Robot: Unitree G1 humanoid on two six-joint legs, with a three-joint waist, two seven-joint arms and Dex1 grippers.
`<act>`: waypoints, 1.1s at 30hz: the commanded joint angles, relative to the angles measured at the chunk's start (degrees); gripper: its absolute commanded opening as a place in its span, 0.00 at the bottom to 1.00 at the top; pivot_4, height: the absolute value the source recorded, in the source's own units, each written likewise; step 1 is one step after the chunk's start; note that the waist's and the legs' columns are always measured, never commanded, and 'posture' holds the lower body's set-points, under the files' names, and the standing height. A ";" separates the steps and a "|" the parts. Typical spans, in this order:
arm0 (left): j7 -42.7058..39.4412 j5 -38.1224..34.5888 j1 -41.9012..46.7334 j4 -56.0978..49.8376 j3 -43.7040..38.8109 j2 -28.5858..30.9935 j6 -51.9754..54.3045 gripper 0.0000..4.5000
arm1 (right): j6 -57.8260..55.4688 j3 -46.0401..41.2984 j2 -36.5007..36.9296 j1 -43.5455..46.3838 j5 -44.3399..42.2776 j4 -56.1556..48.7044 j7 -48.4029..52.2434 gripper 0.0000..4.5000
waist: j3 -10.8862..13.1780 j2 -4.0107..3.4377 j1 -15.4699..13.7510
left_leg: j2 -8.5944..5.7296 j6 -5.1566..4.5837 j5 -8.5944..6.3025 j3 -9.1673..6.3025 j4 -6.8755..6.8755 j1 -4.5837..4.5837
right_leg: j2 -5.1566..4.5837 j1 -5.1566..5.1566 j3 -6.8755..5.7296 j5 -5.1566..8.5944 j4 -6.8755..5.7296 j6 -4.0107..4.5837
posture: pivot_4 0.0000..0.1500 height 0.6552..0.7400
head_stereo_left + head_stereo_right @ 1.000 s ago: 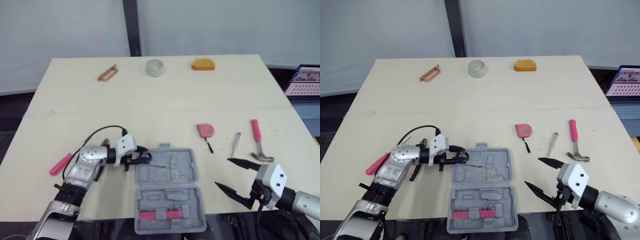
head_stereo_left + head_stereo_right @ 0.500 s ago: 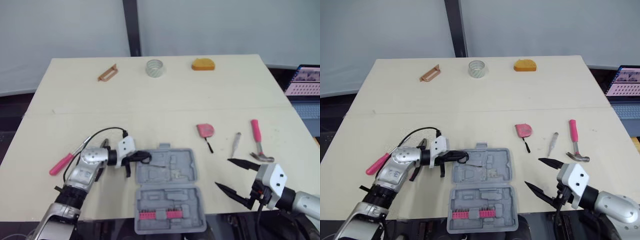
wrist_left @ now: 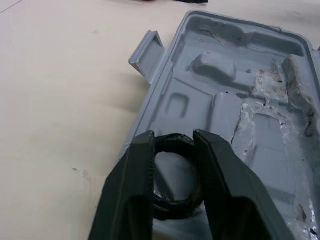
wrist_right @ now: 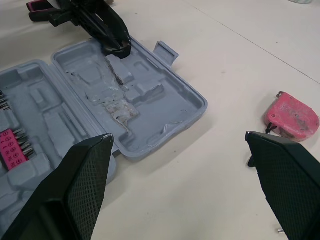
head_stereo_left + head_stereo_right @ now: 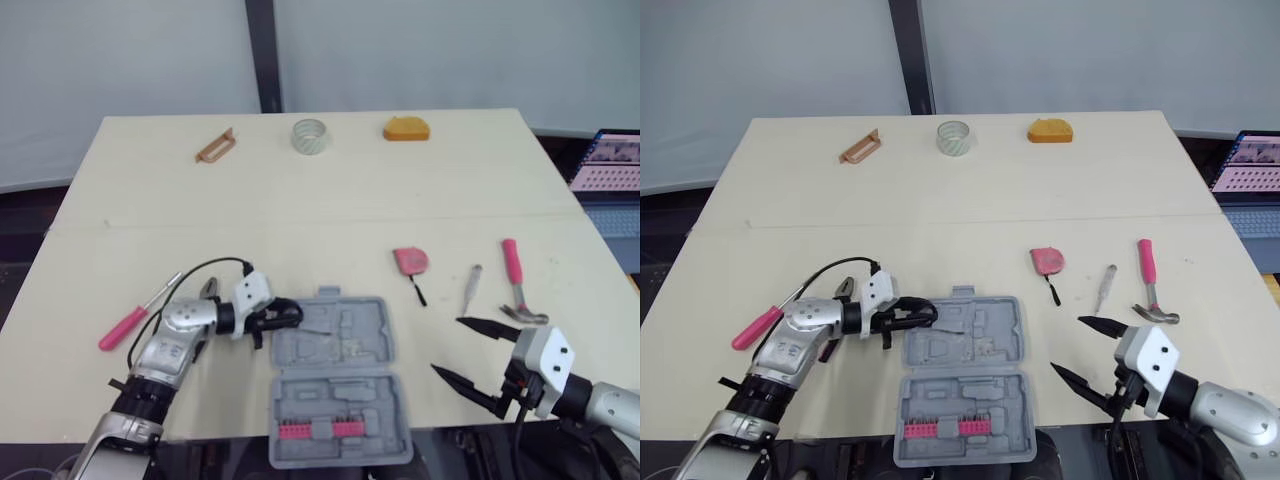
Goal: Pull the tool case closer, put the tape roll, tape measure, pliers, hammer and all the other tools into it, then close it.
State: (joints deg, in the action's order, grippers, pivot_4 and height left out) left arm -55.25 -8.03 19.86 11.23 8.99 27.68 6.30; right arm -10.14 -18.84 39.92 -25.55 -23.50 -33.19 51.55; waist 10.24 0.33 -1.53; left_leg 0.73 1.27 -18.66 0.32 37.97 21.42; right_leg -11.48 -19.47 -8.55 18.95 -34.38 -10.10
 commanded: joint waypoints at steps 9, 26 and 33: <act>0.52 -0.37 -1.09 -2.72 -0.52 0.32 -1.88 0.30 | 0.26 -2.04 0.41 -0.40 -0.95 -0.85 0.02 1.00 | 0.00 0.00 -0.02 | 0.00 0.00 0.00 0.00 0.00 0.00 | 0.00 0.00 0.00 0.00 0.00 0.00 | 1.00 1.00; 1.90 3.29 -2.27 5.69 0.34 0.36 -9.94 0.30 | -0.68 -2.11 1.88 0.10 -4.67 -1.60 2.38 1.00 | -0.02 0.00 0.01 | 0.00 0.00 0.00 0.01 -0.01 -0.05 | 0.00 0.03 0.00 0.00 0.01 0.00 | 1.00 1.00; 2.65 4.29 -2.89 8.43 0.69 0.18 -12.79 0.30 | -0.53 -1.76 2.12 0.68 -4.63 -1.08 2.41 1.00 | -0.14 0.00 0.02 | 0.01 0.00 0.00 0.05 -0.04 -0.14 | 0.00 0.08 0.00 0.00 0.01 0.00 | 1.00 1.00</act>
State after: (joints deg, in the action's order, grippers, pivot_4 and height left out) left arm -53.17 -5.09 18.34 18.05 9.45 27.62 -6.65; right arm -11.24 -19.30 41.86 -24.71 -27.16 -33.30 53.25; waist 10.10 0.33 -1.51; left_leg 0.74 1.28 -18.66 0.38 37.93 21.28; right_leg -11.48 -19.39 -8.55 18.95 -34.37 -10.10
